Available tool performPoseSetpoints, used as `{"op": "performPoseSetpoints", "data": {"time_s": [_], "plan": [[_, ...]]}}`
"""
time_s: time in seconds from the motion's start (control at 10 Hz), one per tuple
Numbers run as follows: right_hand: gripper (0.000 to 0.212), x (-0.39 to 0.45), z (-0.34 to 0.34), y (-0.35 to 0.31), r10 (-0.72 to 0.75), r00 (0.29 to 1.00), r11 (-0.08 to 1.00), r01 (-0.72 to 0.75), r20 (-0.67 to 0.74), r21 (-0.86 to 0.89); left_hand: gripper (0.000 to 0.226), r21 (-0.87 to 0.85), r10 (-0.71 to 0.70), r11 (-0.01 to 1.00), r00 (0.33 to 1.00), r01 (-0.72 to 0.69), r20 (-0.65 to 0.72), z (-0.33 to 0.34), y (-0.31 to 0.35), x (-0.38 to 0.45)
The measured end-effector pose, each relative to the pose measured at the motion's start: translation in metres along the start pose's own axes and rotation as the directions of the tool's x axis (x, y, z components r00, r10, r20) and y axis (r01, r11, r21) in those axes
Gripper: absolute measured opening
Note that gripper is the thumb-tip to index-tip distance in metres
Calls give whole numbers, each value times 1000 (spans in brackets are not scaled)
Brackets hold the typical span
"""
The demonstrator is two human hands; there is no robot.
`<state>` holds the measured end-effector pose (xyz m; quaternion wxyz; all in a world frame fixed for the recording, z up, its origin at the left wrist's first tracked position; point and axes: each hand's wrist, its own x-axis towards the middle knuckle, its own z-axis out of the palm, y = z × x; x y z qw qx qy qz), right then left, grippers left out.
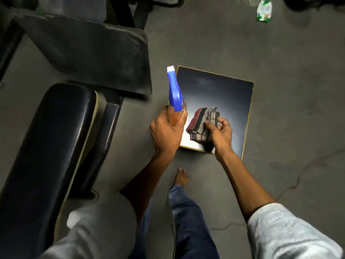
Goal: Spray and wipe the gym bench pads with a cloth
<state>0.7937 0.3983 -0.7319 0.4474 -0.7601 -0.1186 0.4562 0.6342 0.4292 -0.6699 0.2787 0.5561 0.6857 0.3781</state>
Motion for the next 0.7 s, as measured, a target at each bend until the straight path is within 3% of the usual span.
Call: {"op": "performPoseSetpoints", "data": {"time_s": [0.2, 0.4, 0.7], "plan": [[48, 4, -29, 14, -247, 963, 868, 173, -103, -465, 41, 25, -46, 999, 996, 44, 81, 24, -1, -4], [35, -12, -24, 8, -329, 944, 847, 287, -18, -447, 40, 89, -81, 993, 994, 74, 79, 31, 3, 0], [4, -51, 17, -14, -133, 991, 913, 112, -27, -391, 88, 218, -285, 948, 924, 232, 255, 10, 15, 6]]}}
